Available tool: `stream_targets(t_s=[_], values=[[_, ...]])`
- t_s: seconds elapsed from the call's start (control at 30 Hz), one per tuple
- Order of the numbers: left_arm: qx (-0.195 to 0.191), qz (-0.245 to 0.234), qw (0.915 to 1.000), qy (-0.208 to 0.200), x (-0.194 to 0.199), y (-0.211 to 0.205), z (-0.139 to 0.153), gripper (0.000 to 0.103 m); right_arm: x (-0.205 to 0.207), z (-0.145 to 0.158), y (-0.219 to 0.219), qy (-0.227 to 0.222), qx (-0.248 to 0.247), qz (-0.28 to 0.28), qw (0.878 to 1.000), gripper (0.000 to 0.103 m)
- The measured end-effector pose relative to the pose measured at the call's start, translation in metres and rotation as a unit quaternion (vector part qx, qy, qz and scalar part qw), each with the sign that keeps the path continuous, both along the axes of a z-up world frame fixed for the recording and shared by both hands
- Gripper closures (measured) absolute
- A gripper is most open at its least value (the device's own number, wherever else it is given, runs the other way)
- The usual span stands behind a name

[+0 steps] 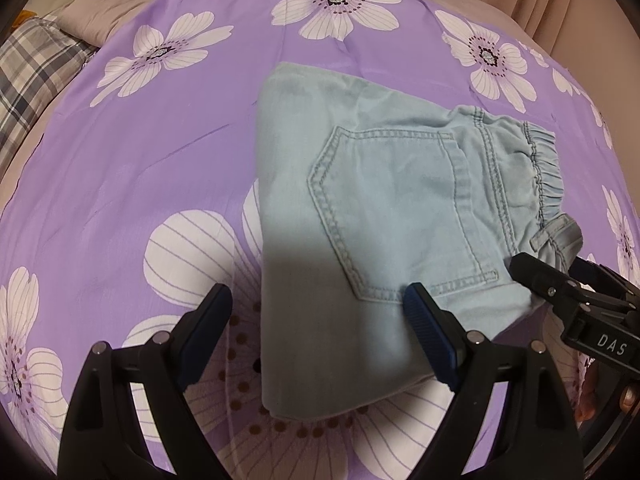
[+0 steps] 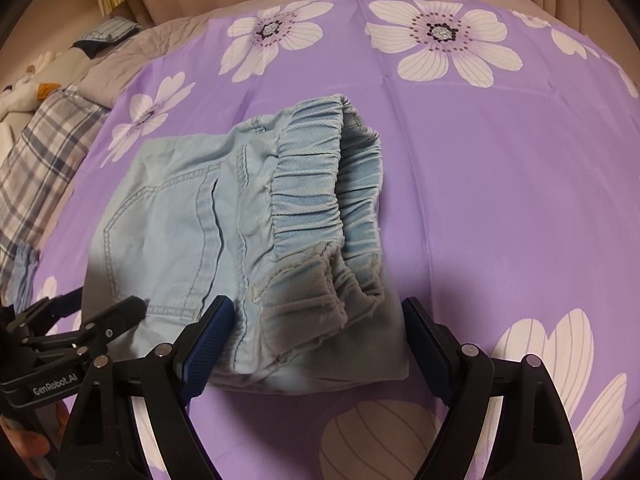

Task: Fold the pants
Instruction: 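Fold the waistband over the jeans with the right gripper and lower it, then open the right gripper and release the folded waistband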

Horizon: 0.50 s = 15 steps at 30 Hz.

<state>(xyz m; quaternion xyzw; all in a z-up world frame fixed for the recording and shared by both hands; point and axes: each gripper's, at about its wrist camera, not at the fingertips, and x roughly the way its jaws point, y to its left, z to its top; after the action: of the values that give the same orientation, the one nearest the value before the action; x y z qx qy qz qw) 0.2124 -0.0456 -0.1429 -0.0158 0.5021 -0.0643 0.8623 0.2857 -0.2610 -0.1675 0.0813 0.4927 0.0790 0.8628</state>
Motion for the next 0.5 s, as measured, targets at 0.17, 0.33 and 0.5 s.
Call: stream_targets(t_s=[0.17, 0.33, 0.5], values=[[0.003, 0.0, 1.0, 0.0, -0.002, -0.0009, 0.0001, 0.015, -0.0046, -0.0003, -0.0009, 0.0, 0.002, -0.002, 1.0, 0.019], [0.002, -0.001, 1.0, 0.002, -0.0032, 0.0004, -0.0011, 0.015, -0.0049, -0.0005, -0.0014, 0.0, 0.003, -0.001, 1.0, 0.019], [0.004, -0.001, 1.0, 0.001, -0.0039, 0.0009, -0.0008, 0.015, -0.0066, -0.0002, -0.0031, 0.0, 0.006, -0.003, 1.0, 0.019]])
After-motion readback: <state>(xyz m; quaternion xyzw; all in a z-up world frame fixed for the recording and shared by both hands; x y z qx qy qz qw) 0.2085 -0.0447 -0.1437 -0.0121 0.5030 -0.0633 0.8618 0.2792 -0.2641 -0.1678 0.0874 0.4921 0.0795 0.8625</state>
